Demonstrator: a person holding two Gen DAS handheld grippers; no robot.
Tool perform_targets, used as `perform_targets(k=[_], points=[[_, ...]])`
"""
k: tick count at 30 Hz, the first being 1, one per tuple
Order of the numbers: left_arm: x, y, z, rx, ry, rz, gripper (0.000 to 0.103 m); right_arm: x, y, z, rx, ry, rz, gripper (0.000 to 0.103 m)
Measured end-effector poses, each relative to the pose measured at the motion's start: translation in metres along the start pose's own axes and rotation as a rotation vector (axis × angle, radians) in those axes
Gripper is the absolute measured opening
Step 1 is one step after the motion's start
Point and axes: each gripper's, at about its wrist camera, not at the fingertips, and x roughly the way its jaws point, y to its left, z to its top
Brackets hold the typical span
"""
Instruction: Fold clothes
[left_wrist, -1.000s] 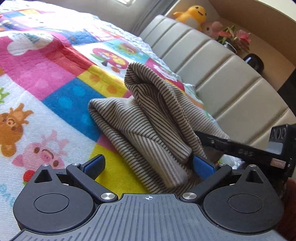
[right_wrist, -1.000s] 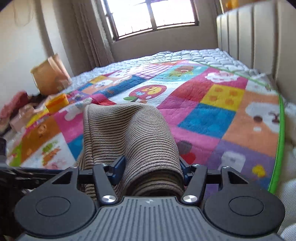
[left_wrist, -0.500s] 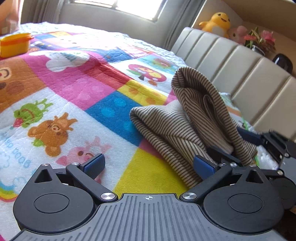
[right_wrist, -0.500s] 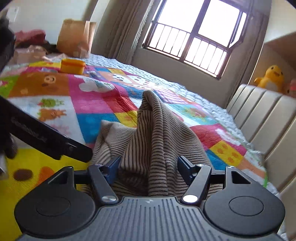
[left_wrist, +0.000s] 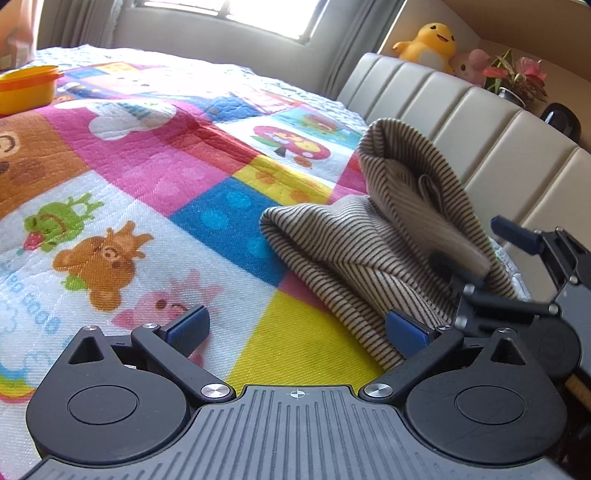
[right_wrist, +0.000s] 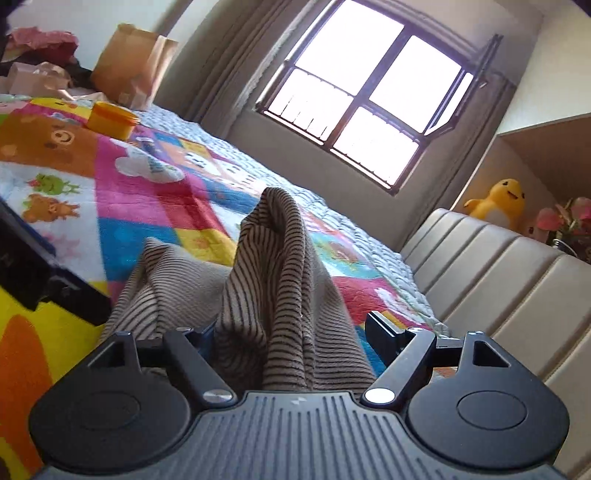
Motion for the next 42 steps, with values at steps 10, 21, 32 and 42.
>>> perform_targets(k=[10,21,32,42], points=[[-0.002,0.023,0.003,-0.085,0.005,-0.107,0.103,-0.033,0.003,0.036,-0.149,-0.079,0.11,0.022],[-0.047,0.057,0.042,-0.164,-0.067,-0.17,0.1,-0.053,0.087,0.015,-0.296,-0.067,0.283,0.021],[0.008,-0.008,0.078,0.021,0.003,-0.298,0.089,-0.061,0.085,0.017,-0.251,-0.074,0.336,0.043],[0.03,0.007,0.066,0.063,0.018,-0.243,0.09,-0.051,-0.071,0.005,0.322,0.026,0.414,0.088]])
